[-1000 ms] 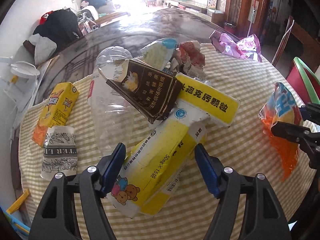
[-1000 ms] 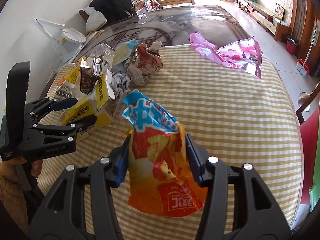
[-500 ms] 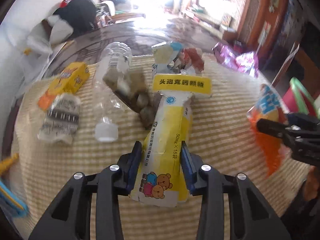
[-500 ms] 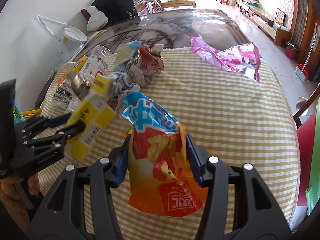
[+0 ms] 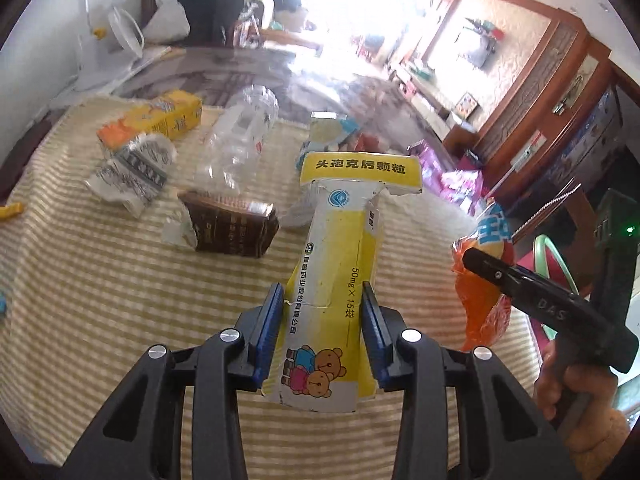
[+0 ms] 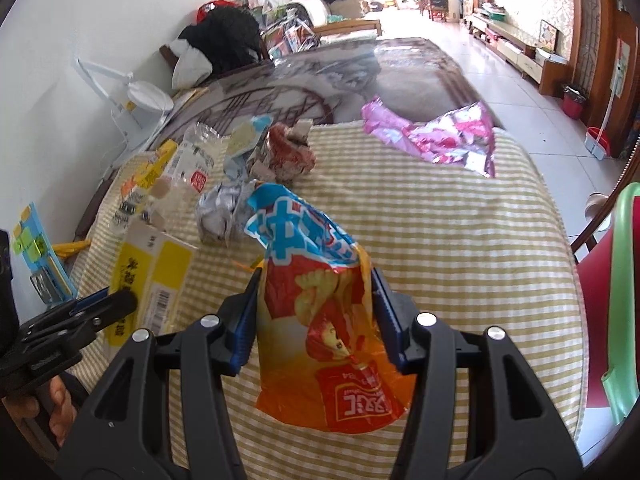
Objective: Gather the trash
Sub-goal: 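Drop snack bag and yellow box into red bucket with both tools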
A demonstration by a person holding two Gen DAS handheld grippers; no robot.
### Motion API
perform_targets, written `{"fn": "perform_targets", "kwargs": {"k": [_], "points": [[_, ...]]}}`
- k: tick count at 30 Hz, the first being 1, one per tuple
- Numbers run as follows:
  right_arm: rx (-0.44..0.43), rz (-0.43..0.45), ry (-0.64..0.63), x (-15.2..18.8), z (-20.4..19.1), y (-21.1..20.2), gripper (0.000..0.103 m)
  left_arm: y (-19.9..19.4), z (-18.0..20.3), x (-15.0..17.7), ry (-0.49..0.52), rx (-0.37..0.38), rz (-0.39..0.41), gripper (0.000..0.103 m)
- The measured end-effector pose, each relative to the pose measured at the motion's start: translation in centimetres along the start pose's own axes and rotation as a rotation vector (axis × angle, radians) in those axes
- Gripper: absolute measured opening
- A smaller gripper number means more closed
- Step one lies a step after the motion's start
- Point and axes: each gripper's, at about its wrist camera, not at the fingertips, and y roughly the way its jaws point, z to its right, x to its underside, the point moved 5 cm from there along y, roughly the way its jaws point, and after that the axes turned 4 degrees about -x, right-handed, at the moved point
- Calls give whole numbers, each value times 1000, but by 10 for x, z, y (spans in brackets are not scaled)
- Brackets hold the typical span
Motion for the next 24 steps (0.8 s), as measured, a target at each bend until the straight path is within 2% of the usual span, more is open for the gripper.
{"fn": "perform_targets", "kwargs": {"k": [5, 11, 19, 24], "points": [[9, 43, -11, -4, 2, -14, 50, -11, 19, -2, 13, 15, 39, 36], [20, 76, 11, -5, 18, -29, 50, -11, 43, 2, 34, 47, 34, 36], [41, 118, 86, 1, 61, -56, 50, -1, 84, 11, 102, 84, 20, 36], [91, 164, 146, 6, 98, -79, 50, 4, 108, 18, 145, 108, 14, 36]]}}
